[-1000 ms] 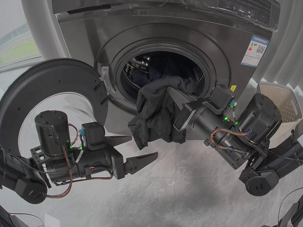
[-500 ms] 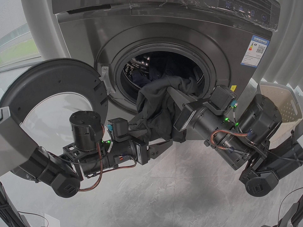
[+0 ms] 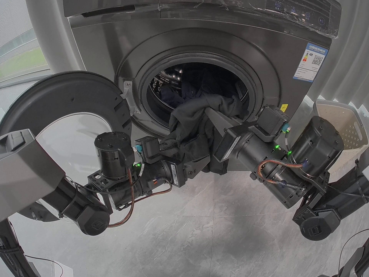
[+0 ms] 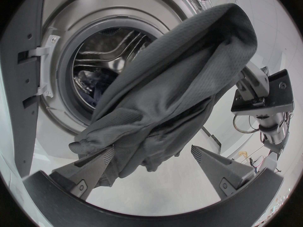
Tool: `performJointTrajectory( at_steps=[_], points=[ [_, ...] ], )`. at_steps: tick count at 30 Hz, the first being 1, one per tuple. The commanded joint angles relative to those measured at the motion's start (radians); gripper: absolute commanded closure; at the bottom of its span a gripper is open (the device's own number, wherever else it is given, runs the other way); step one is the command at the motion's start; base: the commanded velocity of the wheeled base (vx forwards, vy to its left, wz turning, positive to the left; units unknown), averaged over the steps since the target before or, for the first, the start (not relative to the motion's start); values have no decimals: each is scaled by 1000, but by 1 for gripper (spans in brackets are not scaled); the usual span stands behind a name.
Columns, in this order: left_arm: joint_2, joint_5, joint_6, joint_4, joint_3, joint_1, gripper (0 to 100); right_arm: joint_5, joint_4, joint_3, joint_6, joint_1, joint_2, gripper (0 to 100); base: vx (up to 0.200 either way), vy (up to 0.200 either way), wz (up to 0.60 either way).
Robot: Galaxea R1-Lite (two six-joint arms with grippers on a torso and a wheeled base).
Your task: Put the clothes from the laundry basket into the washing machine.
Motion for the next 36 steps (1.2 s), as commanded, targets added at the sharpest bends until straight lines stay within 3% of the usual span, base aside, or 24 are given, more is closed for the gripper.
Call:
performJointTrajectory(
  at_steps=[1, 8, 17, 21, 24, 36],
  points=[
    [-8, 9, 3, -1, 31, 23, 0, 0, 0, 1, -1, -11, -8, 100, 0, 0, 0],
    [-35, 7, 3, -20, 65, 32, 0, 0, 0, 0, 0, -11, -7, 100, 0, 0, 0],
    [-81, 7, -4, -12, 99, -64, 0, 0, 1, -13, -1, -19, 4, 100, 0, 0, 0],
    [-86, 6, -28, -7, 95, -100, 0, 0, 7, -36, -1, -19, 9, 100, 0, 0, 0],
    [-72, -2, -42, -6, 85, -101, 0, 0, 9, -40, -1, -19, 10, 100, 0, 0, 0],
    [40, -5, -44, -20, 3, -55, 0, -2, 3, -33, -1, -16, 6, 100, 0, 0, 0]
  ],
)
